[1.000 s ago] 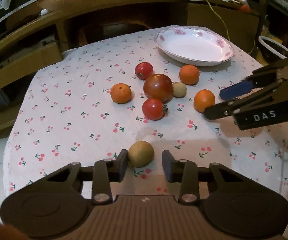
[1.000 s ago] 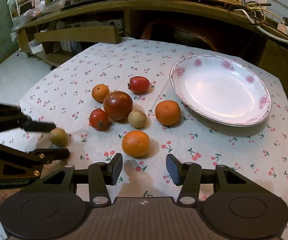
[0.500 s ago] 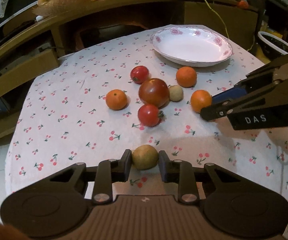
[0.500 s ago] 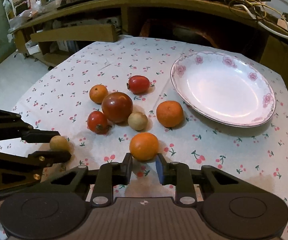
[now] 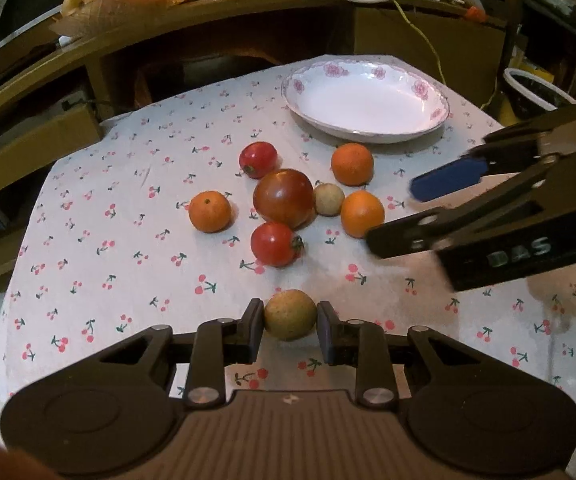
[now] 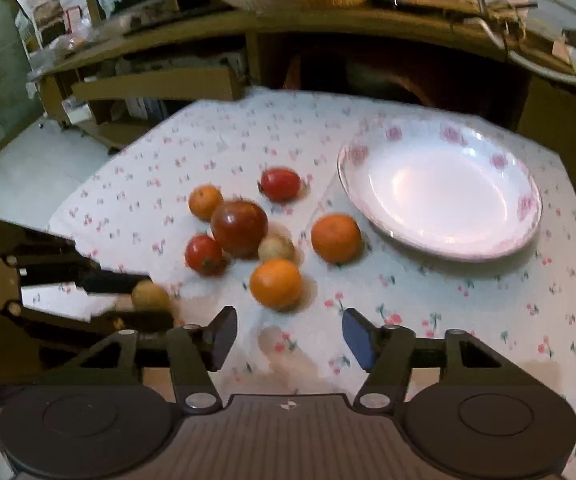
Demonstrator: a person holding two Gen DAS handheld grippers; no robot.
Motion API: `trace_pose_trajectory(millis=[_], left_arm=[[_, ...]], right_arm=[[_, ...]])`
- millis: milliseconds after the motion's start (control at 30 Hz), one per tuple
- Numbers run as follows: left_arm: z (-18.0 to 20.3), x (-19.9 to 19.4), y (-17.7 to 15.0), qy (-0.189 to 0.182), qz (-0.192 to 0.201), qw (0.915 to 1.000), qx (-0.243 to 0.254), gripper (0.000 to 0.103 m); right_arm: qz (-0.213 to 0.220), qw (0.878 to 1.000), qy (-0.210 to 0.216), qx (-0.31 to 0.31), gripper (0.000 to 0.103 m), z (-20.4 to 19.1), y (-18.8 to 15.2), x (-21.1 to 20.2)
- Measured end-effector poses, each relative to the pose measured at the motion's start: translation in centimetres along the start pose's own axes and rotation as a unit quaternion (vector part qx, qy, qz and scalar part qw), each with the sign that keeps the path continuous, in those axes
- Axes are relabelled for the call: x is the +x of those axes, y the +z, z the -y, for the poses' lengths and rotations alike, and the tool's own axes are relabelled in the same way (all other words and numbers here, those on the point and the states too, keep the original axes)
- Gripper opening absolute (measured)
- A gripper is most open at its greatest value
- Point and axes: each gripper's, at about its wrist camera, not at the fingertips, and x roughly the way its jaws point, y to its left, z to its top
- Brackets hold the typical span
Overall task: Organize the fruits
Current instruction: 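Carry the kiwi and the orange in both tools over the white plate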
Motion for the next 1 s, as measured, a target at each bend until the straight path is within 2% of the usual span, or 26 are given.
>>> trace_pose_trajectory(millis=[133,167,233,267,433,467,500,567,667,700,733,800,833,1000], left_arm=[[-0.1,0.1,0.1,-0.003,-0.003,1.0,-0.002,0.034],[0.0,0.1,0.1,-0.003,-0.003,1.0,-0.001,0.034],[0.0,0.1,0.2,-0.004,-0.004,1.0,0.0,0.034],[0.0,0.1,0.2,-0.005,-0.004,1.0,0.001,0.034],[0.0,-0.2,0.7,-0.013,0.006,0.9999,-0.006,0.034],[-0.1,-0.4,1.0,-0.015,0.011,0.9998,-0.009,0.034],[-0.1,-0.6,1.5,-0.016,0.018,0.9996,-0.012,0.034],[0.0,-0.8,2.2,-0.016,0.031,0.9993,-0.012,0.034],[0.1,-0.3,2.6,-0.015,0.027,0.9994,-0.014,0.034],[0.1,-0.2,2.4,-0.015,0.024,0.9995,-0.012,0.034],[0.2,0.0,2.3,-0.014,0.02,0.9997,-0.009,0.034],[0.2,0.1,1.8,-0.015,0.014,0.9998,-0.008,0.034],[0.1,0.0,1.7,-0.017,0.012,0.9998,-0.009,0.034],[-0.2,-0.2,1.4,-0.02,0.011,0.9997,-0.013,0.034]], right_arm=[[-0.002,1.0,-0.01,-0.013,0.061,-0.9,0.7,1.6],[-0.01,1.0,-0.016,-0.013,0.055,-1.0,0.7,2.1],[-0.024,0.999,-0.026,-0.005,0.032,-0.7,0.6,2.8],[-0.024,0.999,-0.024,0.003,0.027,-0.4,0.5,2.9],[-0.006,1.0,-0.015,0.025,0.022,0.3,0.6,1.5],[-0.001,1.0,-0.013,0.024,0.02,0.3,0.7,1.1],[0.004,1.0,-0.012,0.025,0.005,0.4,0.6,0.8],[0.01,0.999,-0.008,0.03,0.002,0.7,0.6,0.1],[-0.012,0.999,-0.007,0.03,0.006,1.2,0.5,0.5],[-0.018,0.999,-0.006,0.037,0.015,1.4,0.4,0.7],[-0.022,0.999,-0.005,0.039,0.019,1.5,0.3,0.9],[-0.019,0.999,-0.008,0.033,0.041,1.5,0.1,0.9],[-0.011,0.999,-0.013,0.031,0.045,1.4,0.2,0.8],[0.001,1.0,-0.01,0.009,0.056,0.2,0.9,1.7]])
